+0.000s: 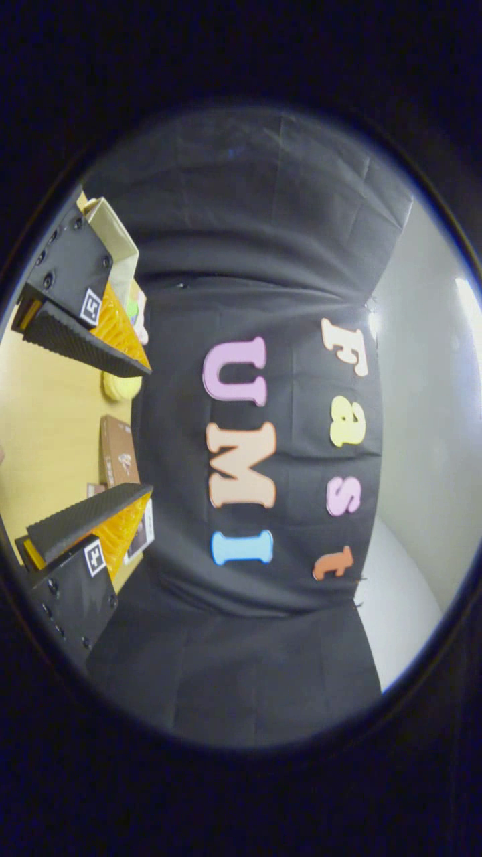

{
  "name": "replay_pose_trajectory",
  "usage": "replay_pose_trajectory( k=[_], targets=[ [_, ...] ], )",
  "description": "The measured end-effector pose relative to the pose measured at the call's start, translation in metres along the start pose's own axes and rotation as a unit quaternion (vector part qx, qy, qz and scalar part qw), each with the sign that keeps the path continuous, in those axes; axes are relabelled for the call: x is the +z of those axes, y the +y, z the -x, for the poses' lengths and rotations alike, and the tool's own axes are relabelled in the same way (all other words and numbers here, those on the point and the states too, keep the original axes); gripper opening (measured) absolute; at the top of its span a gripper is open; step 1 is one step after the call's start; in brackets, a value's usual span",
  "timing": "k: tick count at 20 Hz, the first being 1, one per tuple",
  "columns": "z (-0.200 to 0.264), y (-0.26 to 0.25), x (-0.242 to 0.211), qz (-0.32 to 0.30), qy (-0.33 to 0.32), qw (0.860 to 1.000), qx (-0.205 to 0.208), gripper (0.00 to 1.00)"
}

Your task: Open the storage box then place both shoes into the box .Put the left shoe in first, then the right shoe, with the right side of both shoes facing outward in a uniform manner.

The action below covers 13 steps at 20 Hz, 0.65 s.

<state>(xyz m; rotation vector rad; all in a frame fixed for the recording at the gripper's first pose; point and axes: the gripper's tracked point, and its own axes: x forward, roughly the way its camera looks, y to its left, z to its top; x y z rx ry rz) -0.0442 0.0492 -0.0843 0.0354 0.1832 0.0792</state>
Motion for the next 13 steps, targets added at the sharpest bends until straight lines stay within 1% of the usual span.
replay_pose_trajectory(
  k=[3, 6, 10, 13],
  targets=[
    [0.015, -0.034, 0.01, -0.004, -0.021, 0.999, -0.029, 0.99],
    [0.023, -0.056, 0.01, -0.008, -0.022, 0.999, -0.046, 0.99],
    [0.027, -0.077, 0.01, -0.012, -0.031, 0.997, -0.063, 0.99],
    [0.028, -0.083, 0.015, -0.011, -0.044, 0.997, -0.068, 0.99]
  ],
)
